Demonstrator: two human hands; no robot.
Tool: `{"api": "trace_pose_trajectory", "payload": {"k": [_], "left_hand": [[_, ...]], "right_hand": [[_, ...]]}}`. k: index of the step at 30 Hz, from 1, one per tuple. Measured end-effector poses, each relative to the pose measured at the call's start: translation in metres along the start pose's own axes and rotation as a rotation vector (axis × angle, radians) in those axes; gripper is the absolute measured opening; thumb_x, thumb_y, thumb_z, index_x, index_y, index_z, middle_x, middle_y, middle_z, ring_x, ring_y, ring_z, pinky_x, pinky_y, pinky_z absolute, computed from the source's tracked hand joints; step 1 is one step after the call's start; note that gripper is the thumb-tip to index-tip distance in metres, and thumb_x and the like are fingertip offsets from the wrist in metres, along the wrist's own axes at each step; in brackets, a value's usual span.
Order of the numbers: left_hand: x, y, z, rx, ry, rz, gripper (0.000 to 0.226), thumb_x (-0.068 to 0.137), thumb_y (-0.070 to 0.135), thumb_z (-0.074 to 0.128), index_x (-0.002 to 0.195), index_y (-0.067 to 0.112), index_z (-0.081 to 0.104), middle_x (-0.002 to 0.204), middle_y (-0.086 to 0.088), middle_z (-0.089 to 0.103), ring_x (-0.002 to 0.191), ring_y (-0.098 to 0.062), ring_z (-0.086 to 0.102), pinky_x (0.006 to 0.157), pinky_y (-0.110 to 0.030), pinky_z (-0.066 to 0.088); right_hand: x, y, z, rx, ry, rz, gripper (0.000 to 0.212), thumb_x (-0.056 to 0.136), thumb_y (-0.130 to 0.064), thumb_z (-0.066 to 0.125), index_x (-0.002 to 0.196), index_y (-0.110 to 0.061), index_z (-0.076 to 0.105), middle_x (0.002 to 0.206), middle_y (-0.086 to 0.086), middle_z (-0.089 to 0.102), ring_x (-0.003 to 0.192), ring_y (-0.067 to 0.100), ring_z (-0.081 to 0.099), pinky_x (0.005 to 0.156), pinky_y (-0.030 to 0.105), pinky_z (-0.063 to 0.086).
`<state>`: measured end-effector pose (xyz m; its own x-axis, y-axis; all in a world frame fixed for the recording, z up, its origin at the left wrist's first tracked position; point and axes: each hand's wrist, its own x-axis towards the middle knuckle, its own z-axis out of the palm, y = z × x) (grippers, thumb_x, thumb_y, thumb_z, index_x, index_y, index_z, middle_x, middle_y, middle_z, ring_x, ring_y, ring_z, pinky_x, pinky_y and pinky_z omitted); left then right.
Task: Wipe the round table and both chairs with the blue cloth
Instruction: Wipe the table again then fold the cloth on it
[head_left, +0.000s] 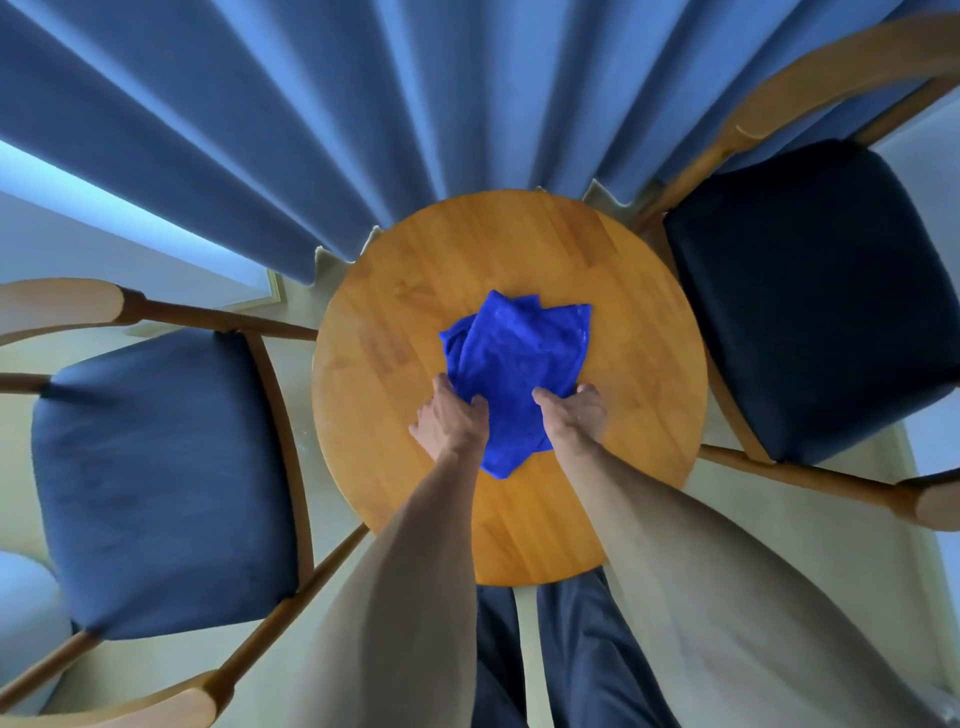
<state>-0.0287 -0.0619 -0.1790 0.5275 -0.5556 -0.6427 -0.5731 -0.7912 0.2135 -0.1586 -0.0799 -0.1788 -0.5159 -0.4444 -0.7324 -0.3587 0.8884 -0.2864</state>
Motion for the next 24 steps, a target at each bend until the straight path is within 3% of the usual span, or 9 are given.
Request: {"api": "trace_pose_trajectory", "payload": {"k": [3, 5, 8, 11, 14, 17, 19, 21, 24], "left_hand": [[-0.013, -0.008, 0.01, -0.113, -0.057, -0.161, 0.019, 0.085, 0.032, 0.05, 0.094, 0.018, 0.058, 0.098, -0.007, 0.068, 0.087, -0.029, 0.057, 0.082, -0.035, 0.045], [-0.03, -0.012, 0.02, -0.18, -0.046, -0.252, 0.025, 0.082, 0.03, 0.048, 0.093, 0.015, 0.065, 0.1, -0.009, 0.067, 0.092, -0.03, 0.058, 0.083, -0.035, 0.048], [-0.053, -0.013, 0.036, -0.17, 0.046, -0.2, 0.028, 0.082, 0.031, 0.052, 0.095, 0.011, 0.065, 0.117, -0.008, 0.05, 0.109, -0.029, 0.047, 0.084, -0.036, 0.042], [-0.055, -0.012, 0.04, -0.387, 0.044, -0.214, 0.031, 0.076, 0.03, 0.06, 0.097, 0.008, 0.055, 0.111, -0.006, 0.049, 0.097, -0.031, 0.055, 0.08, -0.035, 0.045], [-0.049, -0.018, 0.028, -0.706, -0.12, -0.428, 0.034, 0.068, 0.03, 0.064, 0.095, 0.012, 0.052, 0.086, -0.002, 0.059, 0.077, -0.028, 0.061, 0.07, -0.033, 0.048], [-0.049, -0.023, 0.017, -0.763, -0.293, -0.495, 0.027, 0.056, 0.034, 0.064, 0.073, 0.013, 0.062, 0.076, -0.001, 0.06, 0.065, -0.023, 0.053, 0.061, -0.03, 0.044], [-0.053, -0.024, 0.012, -0.849, -0.364, -0.553, 0.031, 0.057, 0.033, 0.061, 0.081, 0.014, 0.064, 0.084, -0.001, 0.062, 0.072, -0.024, 0.057, 0.065, -0.032, 0.048], [-0.058, -0.021, 0.005, -0.947, -0.416, -0.631, 0.032, 0.064, 0.029, 0.059, 0.093, 0.017, 0.062, 0.094, -0.005, 0.065, 0.08, -0.028, 0.064, 0.069, -0.037, 0.056], [-0.058, 0.0, -0.011, -1.041, -0.332, -0.698, 0.027, 0.07, 0.025, 0.058, 0.094, 0.012, 0.063, 0.085, -0.009, 0.065, 0.066, -0.028, 0.061, 0.051, -0.028, 0.052]], "right_hand": [[0.004, -0.002, 0.004, -0.181, 0.005, -0.092, 0.041, 0.077, -0.044, 0.073, 0.101, -0.011, 0.064, 0.115, 0.006, 0.062, 0.103, 0.028, 0.06, 0.087, 0.039, 0.054], [0.002, -0.003, 0.003, -0.24, -0.007, -0.118, 0.039, 0.077, -0.042, 0.072, 0.1, -0.011, 0.065, 0.115, 0.005, 0.058, 0.106, 0.028, 0.057, 0.09, 0.041, 0.052], [-0.005, 0.005, 0.003, -0.118, -0.069, -0.108, 0.036, 0.075, -0.033, 0.076, 0.097, -0.01, 0.058, 0.102, 0.005, 0.064, 0.091, 0.026, 0.062, 0.076, 0.033, 0.051], [-0.012, 0.014, 0.002, 0.035, -0.208, 0.019, 0.049, 0.069, -0.021, 0.083, 0.109, -0.008, 0.058, 0.098, 0.004, 0.068, 0.085, 0.023, 0.066, 0.075, 0.031, 0.054], [-0.014, 0.019, -0.001, -0.042, -0.296, 0.092, 0.034, 0.072, -0.014, 0.075, 0.104, -0.009, 0.064, 0.086, 0.002, 0.068, 0.075, 0.022, 0.063, 0.07, 0.03, 0.054], [-0.02, 0.018, -0.007, 0.054, -0.31, 0.131, 0.026, 0.07, -0.019, 0.067, 0.094, -0.012, 0.064, 0.093, 0.004, 0.069, 0.079, 0.025, 0.062, 0.073, 0.034, 0.052], [-0.026, 0.018, -0.018, 0.172, -0.309, 0.238, 0.029, 0.069, -0.019, 0.062, 0.097, -0.013, 0.06, 0.095, 0.004, 0.064, 0.083, 0.027, 0.061, 0.07, 0.035, 0.054], [-0.032, 0.019, -0.028, 0.253, -0.298, 0.339, 0.027, 0.07, -0.015, 0.06, 0.097, -0.011, 0.059, 0.087, 0.003, 0.059, 0.074, 0.026, 0.059, 0.064, 0.035, 0.056], [-0.04, 0.007, -0.037, 0.407, -0.211, 0.34, 0.014, 0.071, -0.013, 0.063, 0.084, -0.008, 0.059, 0.074, 0.004, 0.057, 0.062, 0.022, 0.056, 0.054, 0.031, 0.056]]}}
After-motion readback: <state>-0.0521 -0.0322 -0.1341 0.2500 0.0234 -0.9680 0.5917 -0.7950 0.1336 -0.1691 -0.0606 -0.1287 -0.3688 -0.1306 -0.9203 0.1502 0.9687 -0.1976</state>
